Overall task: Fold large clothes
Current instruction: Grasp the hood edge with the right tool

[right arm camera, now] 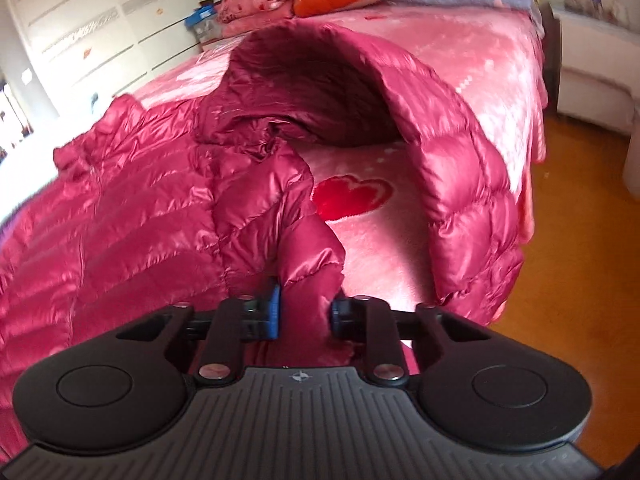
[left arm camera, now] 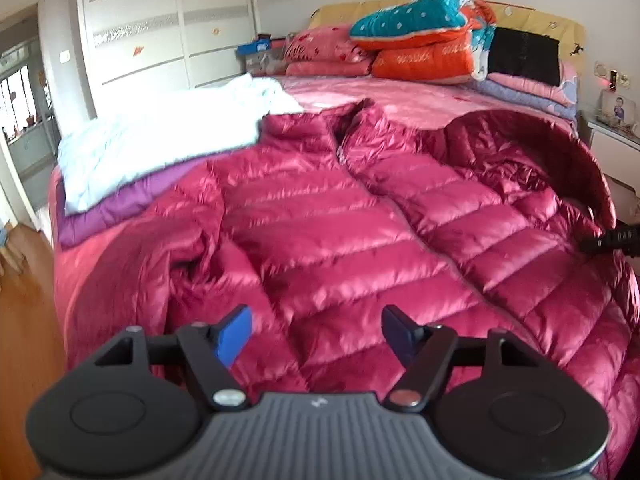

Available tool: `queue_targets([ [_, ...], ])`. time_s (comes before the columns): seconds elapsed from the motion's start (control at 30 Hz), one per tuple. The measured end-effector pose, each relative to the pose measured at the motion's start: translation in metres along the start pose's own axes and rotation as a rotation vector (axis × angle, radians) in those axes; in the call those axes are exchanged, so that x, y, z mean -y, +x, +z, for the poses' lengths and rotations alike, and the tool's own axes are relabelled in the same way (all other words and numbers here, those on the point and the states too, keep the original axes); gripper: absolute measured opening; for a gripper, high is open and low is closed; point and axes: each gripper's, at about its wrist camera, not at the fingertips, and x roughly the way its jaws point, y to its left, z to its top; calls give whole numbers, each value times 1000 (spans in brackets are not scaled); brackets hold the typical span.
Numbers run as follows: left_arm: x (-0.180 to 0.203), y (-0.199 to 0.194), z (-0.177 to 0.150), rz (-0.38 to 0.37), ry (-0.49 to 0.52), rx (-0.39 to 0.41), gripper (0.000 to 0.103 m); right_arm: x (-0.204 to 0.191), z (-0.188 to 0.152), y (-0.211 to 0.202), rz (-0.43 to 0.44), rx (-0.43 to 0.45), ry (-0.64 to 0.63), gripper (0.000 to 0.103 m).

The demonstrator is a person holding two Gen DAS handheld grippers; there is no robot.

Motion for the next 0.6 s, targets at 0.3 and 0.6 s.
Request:
queue_targets([
  [0.3, -4, 9, 16, -48, 14, 33, 75, 12, -8, -28, -51, -33, 41, 17],
  [0.6, -8, 51, 28, -117, -28, 54, 76, -5, -9, -25, -117, -68, -2, 28],
])
